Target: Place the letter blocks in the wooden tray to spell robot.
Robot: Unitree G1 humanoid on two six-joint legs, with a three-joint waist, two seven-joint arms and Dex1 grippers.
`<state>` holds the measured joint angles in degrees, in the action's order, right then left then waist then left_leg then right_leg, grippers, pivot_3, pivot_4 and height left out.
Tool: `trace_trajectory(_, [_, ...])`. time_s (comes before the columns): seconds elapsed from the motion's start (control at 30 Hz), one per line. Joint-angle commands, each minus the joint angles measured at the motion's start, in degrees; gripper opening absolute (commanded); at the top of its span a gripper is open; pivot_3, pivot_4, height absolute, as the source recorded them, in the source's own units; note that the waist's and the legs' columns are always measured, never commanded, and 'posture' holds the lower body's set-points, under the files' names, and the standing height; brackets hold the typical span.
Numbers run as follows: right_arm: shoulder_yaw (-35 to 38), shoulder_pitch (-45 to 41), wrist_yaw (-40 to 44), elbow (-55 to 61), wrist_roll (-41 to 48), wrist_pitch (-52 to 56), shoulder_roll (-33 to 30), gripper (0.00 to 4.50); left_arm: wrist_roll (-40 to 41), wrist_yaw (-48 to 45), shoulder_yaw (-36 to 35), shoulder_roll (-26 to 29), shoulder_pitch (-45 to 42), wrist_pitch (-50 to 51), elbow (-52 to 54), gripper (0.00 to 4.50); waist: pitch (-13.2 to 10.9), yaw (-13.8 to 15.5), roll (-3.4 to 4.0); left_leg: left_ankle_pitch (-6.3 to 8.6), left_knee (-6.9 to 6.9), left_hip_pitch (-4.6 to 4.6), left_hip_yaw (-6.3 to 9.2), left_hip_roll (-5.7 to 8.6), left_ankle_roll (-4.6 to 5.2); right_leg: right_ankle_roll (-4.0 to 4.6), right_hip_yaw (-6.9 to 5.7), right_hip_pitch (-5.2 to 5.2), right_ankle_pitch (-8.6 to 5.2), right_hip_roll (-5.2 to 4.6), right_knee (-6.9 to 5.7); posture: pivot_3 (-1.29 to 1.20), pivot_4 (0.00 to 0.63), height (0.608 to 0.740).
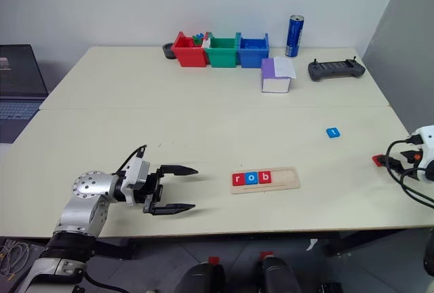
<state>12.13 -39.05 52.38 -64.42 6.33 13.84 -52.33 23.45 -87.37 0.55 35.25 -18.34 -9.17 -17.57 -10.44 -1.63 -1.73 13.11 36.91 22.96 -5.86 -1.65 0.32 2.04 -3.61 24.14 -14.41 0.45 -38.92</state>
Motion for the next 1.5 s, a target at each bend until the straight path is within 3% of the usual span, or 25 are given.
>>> trace_trajectory(0.03, [1.92, -1.16, -2.19, -2.40, 1.42, -1.82, 1.33, 4.47, 0.51, 0.17, -0.99, 0.91, 0.14, -0.26, 1.91, 4.50, 0.02, -0.13, -0.04, 0.00, 0.01, -0.01, -0.03, 0.00, 0.00, 0.00, 0.03, -0.01, 0.00, 0.00, -0.01, 0.00, 0.150, 0.740])
trace_trajectory(0.1, [1.56, -0.77, -3.29, -3.57, 1.05, -1.92, 2.90, 4.47, 0.57, 0.16, -1.07, 1.17, 0.10, -0.21, 1.95, 4.50, 0.06, -0.19, -0.11, 0.00, 0.03, -0.05, -0.03, -0.01, 0.00, -0.01, 0.03, -0.05, 0.01, 0.00, -0.01, 0.00, 0.150, 0.740])
trace_trajectory(0.2, [1.43, 0.34, -3.18, -3.82, 1.04, -1.55, 3.77, 3.94, 0.65, 0.27, -1.29, 1.61, 0.10, -0.23, 1.96, 4.50, 0.17, -0.23, -0.29, 0.00, 0.03, -0.09, -0.04, -0.02, 0.00, -0.03, 0.04, -0.08, 0.02, 0.00, -0.01, 0.00, 0.150, 0.740])
trace_trajectory(0.4, [0.98, 2.04, -2.57, -0.59, 0.84, -0.25, 2.77, 1.95, 0.90, 0.18, -1.49, 2.07, 0.40, -0.19, 1.98, 4.50, 0.24, -0.22, -0.40, 0.00, 0.01, -0.09, -0.02, -0.03, 0.00, -0.03, 0.03, -0.08, 0.01, 0.00, 0.00, 0.00, 0.150, 0.740])
trace_trajectory(0.47, [0.42, 4.92, -1.52, 7.63, 2.04, 1.97, 4.34, 1.43, 0.77, -0.01, -1.40, 1.94, 0.16, -0.47, 1.29, 4.50, 0.24, -0.18, -0.39, 0.00, 0.00, -0.08, -0.01, -0.03, 0.00, -0.03, 0.02, -0.08, 0.01, 0.00, 0.00, 0.00, 0.150, 0.740])
trace_trajectory(0.6, [3.34, 16.59, -13.39, 43.37, 6.17, 14.04, 11.52, 1.44, 0.42, -0.11, -0.85, 1.17, -1.09, -0.85, -0.09, 4.50, 0.30, -0.33, -0.48, 0.00, -0.02, -0.07, -0.01, -0.12, 0.00, -0.03, 0.02, -0.05, 0.02, 0.03, -0.02, 0.00, 0.150, 0.740])
trace_trajectory(0.7, [6.73, 23.08, -25.29, 70.79, 9.74, 31.38, 19.46, 1.44, 0.65, -0.62, -0.68, 0.76, -1.88, -0.81, -0.87, 4.50, 0.30, -0.23, -0.35, 0.00, -0.06, -0.04, 0.04, -0.24, -0.02, -0.04, 0.00, 0.04, 0.01, 0.14, -0.07, 0.00, 0.150, 0.740])
trace_trajectory(0.83, [6.51, 29.13, -36.09, 91.39, 9.47, 44.66, 28.98, 1.44, 0.40, -1.83, -0.46, 0.61, -3.63, -1.07, -3.05, 4.50, 0.32, 0.33, -0.20, -0.01, -0.15, 0.06, 0.15, -0.22, -0.04, -0.04, -0.10, 0.14, 0.00, 0.14, -0.05, 0.00, 0.150, 0.740])
trace_trajectory(0.93, [6.41, 30.08, -40.51, 94.89, 8.48, 47.72, 32.30, 1.44, -0.01, -2.61, -0.11, 0.28, -5.11, -1.47, -4.82, 4.50, 0.33, 0.76, -0.23, 0.03, -0.14, 0.07, 0.17, -0.15, -0.08, -0.04, -0.11, 0.08, 0.00, 0.09, 0.06, 0.00, 0.150, 0.740])
trace_trajectory(1.17, [6.55, 28.59, -43.32, 93.75, 8.37, 50.07, 32.51, 1.44, -0.57, -3.68, 0.25, -0.87, -7.36, -2.13, -7.12, 4.50, 0.33, 1.24, -0.23, 0.04, -0.12, 0.11, 0.11, 0.01, -0.06, -0.05, -0.09, 0.09, 0.01, -0.04, 0.11, 0.00, 0.150, 0.740])
trace_trajectory(1.2, [6.46, 28.51, -43.38, 93.35, 8.37, 50.13, 32.39, 2.15, -0.65, -3.73, 0.21, -0.98, -7.42, -2.13, -7.17, 4.50, 0.33, 1.24, -0.23, 0.04, -0.13, 0.12, 0.12, -0.01, -0.06, -0.05, -0.10, 0.10, 0.01, -0.03, 0.11, 0.00, 0.150, 0.740])
trace_trajectory(1.4, [5.47, 26.50, -42.06, 93.00, 9.06, 50.96, 30.49, 4.13, -0.53, -3.99, -0.34, -0.82, -6.56, -2.21, -6.95, 4.50, 0.33, 1.23, -0.23, 0.04, -0.17, 0.12, 0.15, -0.03, -0.06, -0.05, -0.12, 0.11, 0.00, 0.01, 0.12, 0.00, 0.150, 0.740])
trace_trajectory(1.43, [5.27, 25.62, -40.51, 93.01, 9.57, 51.36, 28.54, 4.42, -0.53, -3.89, -0.42, -0.80, -6.46, -2.23, -6.93, 4.50, 0.33, 1.23, -0.23, 0.04, -0.17, 0.12, 0.15, -0.03, -0.06, -0.05, -0.12, 0.11, 0.00, 0.01, 0.12, 0.00, 0.150, 0.740])
trace_trajectory(1.5, [5.46, 23.99, -36.72, 92.21, 10.85, 51.57, 24.03, 4.47, -0.55, -3.68, -0.52, -0.81, -6.36, -2.24, -6.85, 4.50, 0.32, 1.25, -0.21, 0.05, -0.16, 0.13, 0.15, -0.01, -0.06, -0.05, -0.12, 0.11, 0.00, 0.00, 0.12, 0.00, 0.150, 0.740])
